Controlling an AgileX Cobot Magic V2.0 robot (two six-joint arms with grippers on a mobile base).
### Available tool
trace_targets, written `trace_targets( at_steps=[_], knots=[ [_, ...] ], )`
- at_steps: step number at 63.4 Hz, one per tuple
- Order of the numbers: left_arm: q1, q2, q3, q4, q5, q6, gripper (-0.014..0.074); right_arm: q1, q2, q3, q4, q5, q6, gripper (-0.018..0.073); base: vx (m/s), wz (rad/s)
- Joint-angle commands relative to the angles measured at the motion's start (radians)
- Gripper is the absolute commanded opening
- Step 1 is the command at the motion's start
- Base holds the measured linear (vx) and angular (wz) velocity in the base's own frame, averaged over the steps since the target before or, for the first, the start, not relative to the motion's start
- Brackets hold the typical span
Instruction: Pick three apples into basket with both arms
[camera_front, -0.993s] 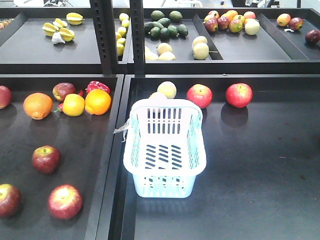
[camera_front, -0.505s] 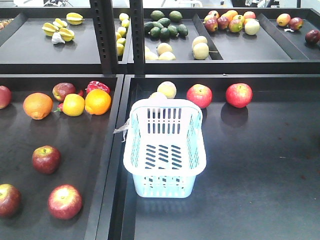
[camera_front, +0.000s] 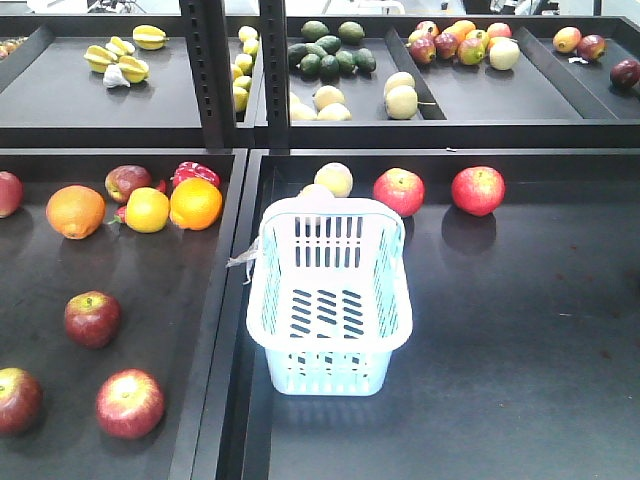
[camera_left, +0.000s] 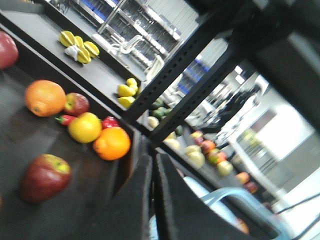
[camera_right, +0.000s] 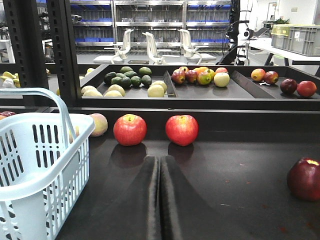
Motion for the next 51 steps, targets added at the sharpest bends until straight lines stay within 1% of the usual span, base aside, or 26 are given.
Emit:
trace_targets(
  at_steps=[1, 5, 6, 10, 11, 15, 17, 20, 25, 28, 31, 32, 35, 36, 40, 42, 44, 51],
  knots=[
    [0.002, -0.015, 0.013, -0.151, -0.095, -0.034, -0.0006, -0.006, -0.011, 0.012, -0.011, -0.071, -0.001, -0.0005, 0.0, 0.0],
    [0.002, -0.015, 0.013, -0.312, -0.122, -0.104, -0.0006, -0.006, -0.011, 0.012, -0.011, -0.071, -0.001, -0.0005, 0.0, 0.0],
    [0.002, -0.015, 0.013, -0.367, -0.126, -0.132, -0.0006, -0.006, -0.011, 0.012, -0.011, -0.071, -0.001, -0.0005, 0.0, 0.0],
    [0.002, -0.015, 0.013, -0.519, -0.145, -0.212, -0.0006, -0.006, -0.011, 0.012, -0.011, -0.071, -0.001, -0.0005, 0.0, 0.0],
    [0.002, -0.015, 0.01, -0.568, -0.145, -0.235, -0.0006, -0.006, -0.011, 0.012, -0.011, -0.071, -0.001, -0.0005, 0.0, 0.0],
    [0.002, -0.015, -0.015, -0.68, -0.14, -0.253, -0.0006, -0.006, -0.011, 0.012, -0.011, -0.071, -0.001, -0.0005, 0.0, 0.0],
    [0.002, -0.015, -0.044, -0.71, -0.128, -0.242, -0.0006, -0.006, -0.011, 0.012, -0.011, -0.071, -0.001, -0.0005, 0.0, 0.0],
    [0.002, -0.015, -0.09, -0.713, -0.111, -0.215, -0.0006, -0.006, -0.011, 0.012, -0.011, -0.071, -0.001, -0.0005, 0.0, 0.0],
    [0.002, -0.014, -0.2, -0.686, -0.083, -0.11, -0.0006, -0.006, -0.011, 0.012, -0.011, -0.071, -0.001, -0.0005, 0.0, 0.0],
    [0.002, -0.008, -0.265, -0.658, -0.079, -0.002, -0.0006, -0.006, -0.011, 0.012, -0.011, -0.071, -0.001, -0.0005, 0.0, 0.0],
    [0.002, 0.006, -0.319, -0.643, -0.072, 0.081, -0.0006, -0.006, -0.011, 0.012, -0.011, -0.071, -0.001, -0.0005, 0.0, 0.0],
    [0.002, 0.012, -0.345, -0.636, -0.066, 0.12, -0.0006, -0.006, -0.011, 0.012, -0.011, -0.071, -0.001, -0.0005, 0.0, 0.0],
    [0.002, 0.04, -0.403, -0.636, -0.041, 0.2, -0.0006, -0.006, -0.011, 0.012, -0.011, -0.071, -0.001, -0.0005, 0.0, 0.0],
    [0.002, 0.051, -0.419, -0.636, -0.031, 0.239, -0.0006, -0.006, -0.011, 0.012, -0.011, -0.071, -0.001, -0.0005, 0.0, 0.0],
    [0.002, 0.108, -0.48, -0.638, 0.018, 0.323, -0.0006, -0.006, -0.011, 0.012, -0.011, -0.071, -0.001, -0.0005, 0.0, 0.0],
    [0.002, 0.146, -0.516, -0.638, 0.056, 0.369, -0.0006, -0.006, -0.011, 0.012, -0.011, -0.071, -0.001, -0.0005, 0.0, 0.0],
    [0.002, 0.179, -0.553, -0.638, 0.099, 0.394, -0.0006, -0.006, -0.011, 0.012, -0.011, -0.071, -0.001, -0.0005, 0.0, 0.0],
    [0.002, 0.316, -0.665, -0.64, 0.225, 0.532, -0.0008, -0.006, -0.011, 0.012, -0.011, -0.071, -0.001, -0.0005, 0.0, 0.0]
  ],
)
